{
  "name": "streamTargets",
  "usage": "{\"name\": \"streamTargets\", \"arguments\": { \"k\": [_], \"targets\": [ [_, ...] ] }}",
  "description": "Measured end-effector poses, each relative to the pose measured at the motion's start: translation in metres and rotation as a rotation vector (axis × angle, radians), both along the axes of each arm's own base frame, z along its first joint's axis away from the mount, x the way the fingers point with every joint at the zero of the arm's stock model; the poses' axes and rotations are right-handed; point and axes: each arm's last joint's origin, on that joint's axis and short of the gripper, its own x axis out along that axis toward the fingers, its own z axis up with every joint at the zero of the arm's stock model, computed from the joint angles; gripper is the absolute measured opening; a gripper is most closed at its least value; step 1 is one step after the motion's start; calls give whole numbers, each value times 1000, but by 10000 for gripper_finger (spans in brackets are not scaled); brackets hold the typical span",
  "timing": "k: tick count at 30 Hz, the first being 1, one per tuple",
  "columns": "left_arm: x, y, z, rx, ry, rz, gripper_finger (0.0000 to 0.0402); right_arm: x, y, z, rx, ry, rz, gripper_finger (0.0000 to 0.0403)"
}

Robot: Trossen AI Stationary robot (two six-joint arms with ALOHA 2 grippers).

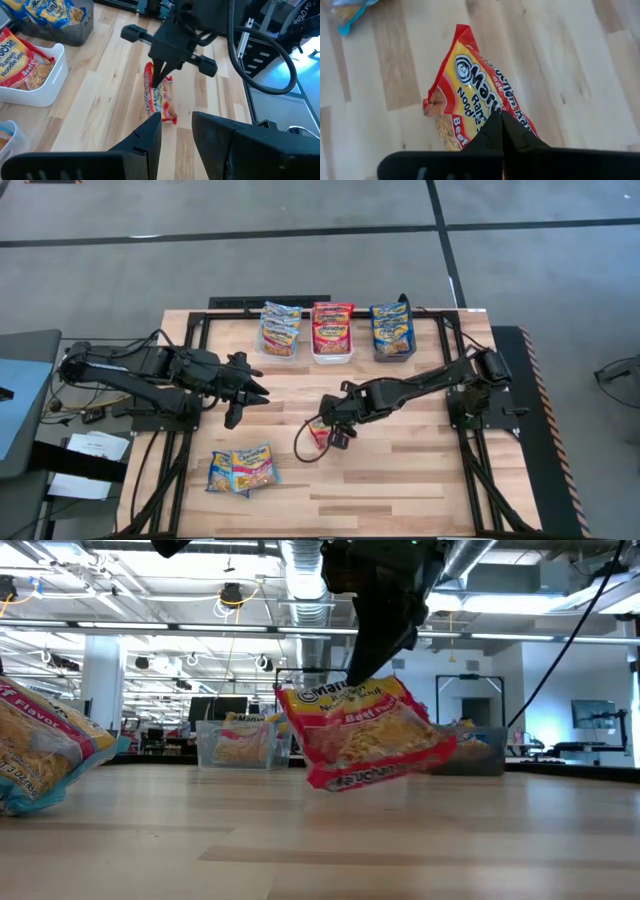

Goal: Sort Maruchan noodles
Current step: Put the orange bag into the white bin

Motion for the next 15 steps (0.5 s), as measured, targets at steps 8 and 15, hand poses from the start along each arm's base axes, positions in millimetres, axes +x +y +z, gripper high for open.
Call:
{"name": "streamTargets", "arguments": {
  "k": [8, 15],
  "targets": [
    [0, 1, 0, 22, -3, 40, 95, 5, -16, 21, -78, -2, -18, 2],
    [0, 1, 0, 23, -4, 43, 95, 9, -40, 44, -187, 6, -38, 2]
  ]
}}
